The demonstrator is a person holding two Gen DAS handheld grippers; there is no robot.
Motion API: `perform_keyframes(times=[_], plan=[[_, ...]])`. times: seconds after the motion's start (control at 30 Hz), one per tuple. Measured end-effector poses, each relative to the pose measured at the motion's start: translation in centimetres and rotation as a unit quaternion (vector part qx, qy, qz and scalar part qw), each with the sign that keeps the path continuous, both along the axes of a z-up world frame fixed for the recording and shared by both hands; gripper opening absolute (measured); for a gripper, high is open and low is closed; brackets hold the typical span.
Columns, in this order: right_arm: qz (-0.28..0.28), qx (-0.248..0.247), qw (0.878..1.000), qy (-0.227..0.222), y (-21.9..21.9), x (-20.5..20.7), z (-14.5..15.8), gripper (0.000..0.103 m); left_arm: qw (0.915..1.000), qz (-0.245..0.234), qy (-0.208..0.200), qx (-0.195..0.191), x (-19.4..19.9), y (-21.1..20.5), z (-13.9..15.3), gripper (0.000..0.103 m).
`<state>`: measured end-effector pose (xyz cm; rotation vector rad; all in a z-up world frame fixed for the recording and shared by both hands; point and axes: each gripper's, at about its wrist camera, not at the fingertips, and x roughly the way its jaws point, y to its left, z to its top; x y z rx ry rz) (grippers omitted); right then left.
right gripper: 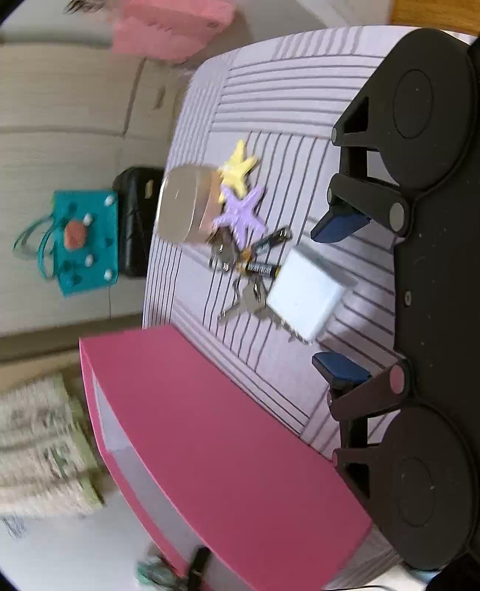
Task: Organize rigid objects
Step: 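Move the right gripper to the white charger plug and grasp it, then carry the white charger plug with the right gripper into the box and release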
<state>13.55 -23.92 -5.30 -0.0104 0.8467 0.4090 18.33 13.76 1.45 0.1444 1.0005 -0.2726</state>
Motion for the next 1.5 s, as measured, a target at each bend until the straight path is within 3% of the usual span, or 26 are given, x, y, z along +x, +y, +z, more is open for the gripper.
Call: perform_keyframes(times=[0.2, 0.33, 0.47, 0.73, 0.87, 1.23, 1.5], plan=[[0.009, -0.001, 1.0, -0.014, 0.4, 0.3, -0.1, 0.072, 1.0, 0.002, 0.0, -0.001, 0.1, 0.1, 0.1, 0.011], [0.003, 0.002, 1.0, -0.028, 0.1, 0.5, -0.2, 0.055, 1.0, 0.002, 0.001, -0.003, 0.1, 0.1, 0.0, 0.011], [-0.004, 0.017, 1.0, -0.024, -0.2, 0.5, -0.2, 0.054, 1.0, 0.004, 0.001, -0.006, 0.1, 0.2, 0.1, 0.011], [-0.005, -0.023, 0.999, -0.044, 1.3, 0.2, -0.4, 0.054, 1.0, 0.001, 0.001, -0.008, 0.2, 0.2, 0.2, 0.011], [-0.013, -0.007, 0.999, -0.04, 1.1, 0.0, 0.1, 0.05, 1.0, 0.001, 0.0, -0.009, 0.1, 0.3, 0.2, 0.011], [-0.023, 0.024, 0.996, -0.083, 1.3, -1.9, 4.6, 0.05, 0.9999, 0.001, 0.002, -0.016, 0.2, 0.5, 0.3, 0.011], [0.069, 0.055, 0.991, -0.099, 3.8, -1.8, 9.9, 0.05, 0.9999, -0.006, 0.0, -0.009, 0.3, 0.4, 0.2, 0.011]])
